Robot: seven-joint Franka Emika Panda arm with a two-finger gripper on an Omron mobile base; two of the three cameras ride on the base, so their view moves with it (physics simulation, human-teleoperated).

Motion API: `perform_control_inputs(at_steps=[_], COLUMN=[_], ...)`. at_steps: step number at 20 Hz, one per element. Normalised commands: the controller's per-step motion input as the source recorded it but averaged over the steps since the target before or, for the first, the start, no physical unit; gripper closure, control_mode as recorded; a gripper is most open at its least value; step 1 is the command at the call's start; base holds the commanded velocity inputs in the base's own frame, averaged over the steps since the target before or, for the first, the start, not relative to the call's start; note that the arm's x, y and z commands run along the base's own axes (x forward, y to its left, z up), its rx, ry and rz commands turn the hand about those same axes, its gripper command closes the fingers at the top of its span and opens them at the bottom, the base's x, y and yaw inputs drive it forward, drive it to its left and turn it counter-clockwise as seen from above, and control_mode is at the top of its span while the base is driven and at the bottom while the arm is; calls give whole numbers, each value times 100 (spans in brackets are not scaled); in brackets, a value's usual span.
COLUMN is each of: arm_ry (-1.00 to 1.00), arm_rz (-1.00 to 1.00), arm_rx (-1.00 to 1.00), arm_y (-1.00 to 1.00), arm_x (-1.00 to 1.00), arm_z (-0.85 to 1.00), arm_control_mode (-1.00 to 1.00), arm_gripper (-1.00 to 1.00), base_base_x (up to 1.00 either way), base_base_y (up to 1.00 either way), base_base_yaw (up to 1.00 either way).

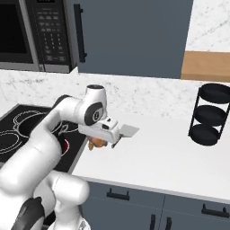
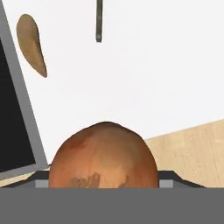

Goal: Put the sweet potato and onion in the pot. Retrieve the spatula and lightly stir the vegetables in the pot.

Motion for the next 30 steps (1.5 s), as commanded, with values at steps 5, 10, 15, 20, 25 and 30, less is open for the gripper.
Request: perform_control_inputs(at_steps=[5, 10, 15, 20, 25, 30], arm_ry=[-9, -6, -3, -11, -12, -2], arm_rz=[0, 1, 6, 7, 6, 2], arm_rx=[0, 0, 0, -5, -7, -2], arm_y=[88, 85, 98, 91, 64, 43], arm_x=[-57, -41, -11, 0, 26, 46], arm_z=[83, 69, 27, 2, -1, 0], arm_control_mode=[-100, -100, -100, -100, -100, -100], arm_gripper=[100, 100, 100, 100, 100, 100], base_base_x=[0, 0, 0, 0, 0, 0], base_base_y=[0, 0, 0, 0, 0, 0], base_base_yaw=[0, 0, 0, 0, 0, 0])
